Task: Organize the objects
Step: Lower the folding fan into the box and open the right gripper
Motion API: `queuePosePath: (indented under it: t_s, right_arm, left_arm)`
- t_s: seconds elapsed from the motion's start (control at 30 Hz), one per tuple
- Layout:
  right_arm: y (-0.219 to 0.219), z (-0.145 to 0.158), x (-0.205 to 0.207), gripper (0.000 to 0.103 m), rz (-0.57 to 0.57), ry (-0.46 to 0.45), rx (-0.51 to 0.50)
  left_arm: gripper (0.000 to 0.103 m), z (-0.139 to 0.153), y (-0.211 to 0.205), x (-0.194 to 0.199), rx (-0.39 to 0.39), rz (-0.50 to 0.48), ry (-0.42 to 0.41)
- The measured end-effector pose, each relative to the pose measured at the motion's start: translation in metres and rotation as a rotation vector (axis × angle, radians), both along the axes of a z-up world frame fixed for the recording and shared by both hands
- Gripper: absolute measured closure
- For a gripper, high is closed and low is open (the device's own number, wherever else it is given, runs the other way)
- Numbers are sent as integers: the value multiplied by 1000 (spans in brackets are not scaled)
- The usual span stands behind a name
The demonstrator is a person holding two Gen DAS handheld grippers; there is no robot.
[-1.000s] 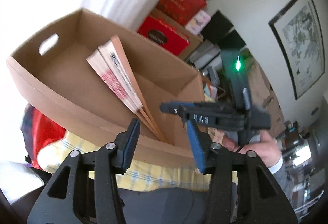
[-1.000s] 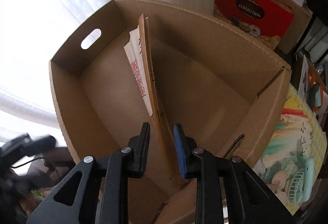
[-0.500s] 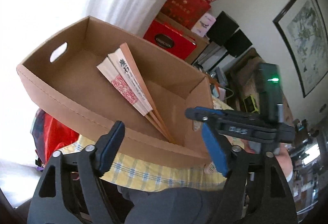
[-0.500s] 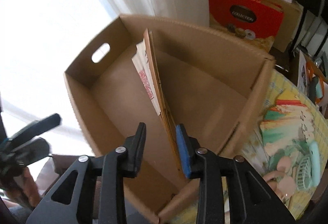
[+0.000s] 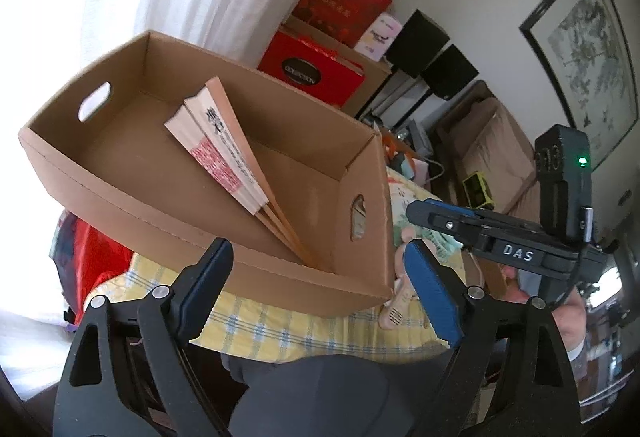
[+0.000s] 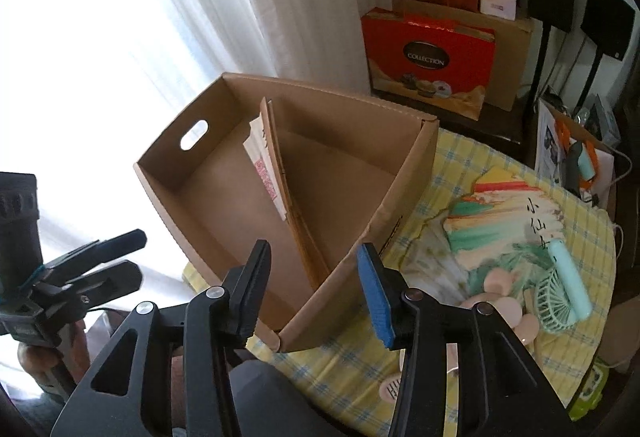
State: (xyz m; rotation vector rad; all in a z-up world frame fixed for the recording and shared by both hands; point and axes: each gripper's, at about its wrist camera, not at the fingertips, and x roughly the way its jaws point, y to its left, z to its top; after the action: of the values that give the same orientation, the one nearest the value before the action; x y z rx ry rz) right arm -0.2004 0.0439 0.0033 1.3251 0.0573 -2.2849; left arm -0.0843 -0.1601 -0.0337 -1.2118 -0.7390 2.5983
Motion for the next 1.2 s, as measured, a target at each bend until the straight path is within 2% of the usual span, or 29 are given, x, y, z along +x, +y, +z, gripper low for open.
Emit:
queuePosePath:
  t_s: [0.03, 0.1, 0.27, 0.4, 0.67, 0.73, 0.8, 0.87, 0.97, 1.07, 1.2]
  right_arm:
    - [-5, -2, -2, 57, 13, -4, 14]
    - [-22, -10, -12, 57, 51, -16, 62]
    - [-68, -43, -46, 57, 134, -93, 149]
    - [-96, -71, -68, 59, 179, -167, 189]
    - [-120, -118, -85, 61, 260, -281, 363]
    - [-124, -127, -84, 64, 298, -307, 410]
    - [-129, -136, -80, 75, 336, -319, 466]
    - [-135, -145, -76, 83, 366, -301, 561]
    - [-141, -149, -72, 86, 387, -252, 643]
    - [-145, -144, -72, 87, 405, -172, 718]
    - [-149, -142, -78, 87, 430, -131, 777]
  left_arm:
    - [15, 1, -2, 0, -9, 7, 1]
    - [6, 3, -9, 0, -25, 22, 3]
    - [6, -3, -26, -4, -54, 42, -23]
    - [6, -12, -43, -8, -47, 56, -47]
    - [5, -29, -64, -16, -17, 61, -69]
    - [5, -33, -67, -18, -2, 55, -73]
    - [5, -36, -67, -19, 6, 51, -75]
    - [5, -38, -68, -18, 11, 48, -77]
    - [5, -41, -68, -17, 22, 46, -80]
    - [5, -44, -67, -16, 29, 41, -85]
    - [5, -45, -64, -15, 35, 35, -89]
